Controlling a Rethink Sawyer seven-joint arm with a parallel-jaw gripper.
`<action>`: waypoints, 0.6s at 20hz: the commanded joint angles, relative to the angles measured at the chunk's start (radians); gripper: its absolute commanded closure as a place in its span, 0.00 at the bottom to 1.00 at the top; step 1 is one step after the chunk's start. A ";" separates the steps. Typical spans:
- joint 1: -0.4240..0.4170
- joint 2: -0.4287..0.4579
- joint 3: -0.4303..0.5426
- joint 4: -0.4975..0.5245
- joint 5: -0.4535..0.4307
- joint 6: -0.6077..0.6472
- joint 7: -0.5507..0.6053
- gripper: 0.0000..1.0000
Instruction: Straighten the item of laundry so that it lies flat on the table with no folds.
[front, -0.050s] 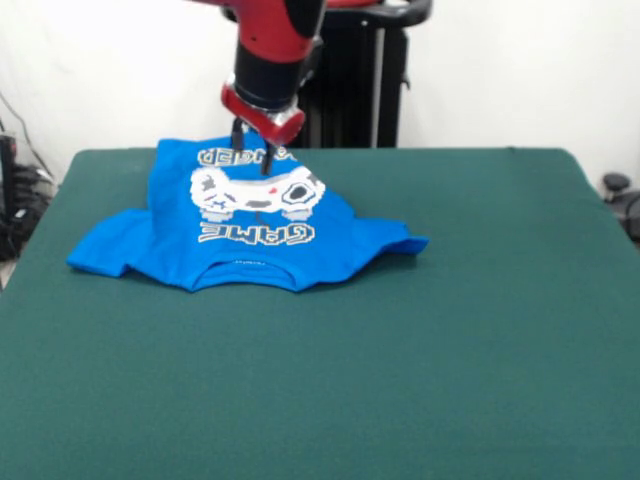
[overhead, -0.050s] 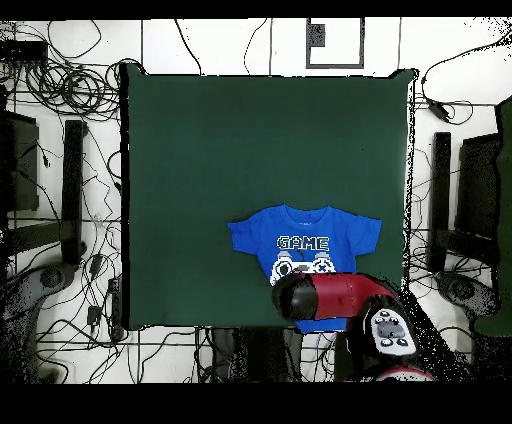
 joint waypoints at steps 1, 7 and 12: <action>0.033 0.055 0.039 -0.128 0.068 0.071 0.063 0.00; 0.060 0.087 0.018 -0.189 0.083 0.147 0.058 0.00; 0.077 0.115 0.004 -0.217 0.088 0.167 0.066 0.00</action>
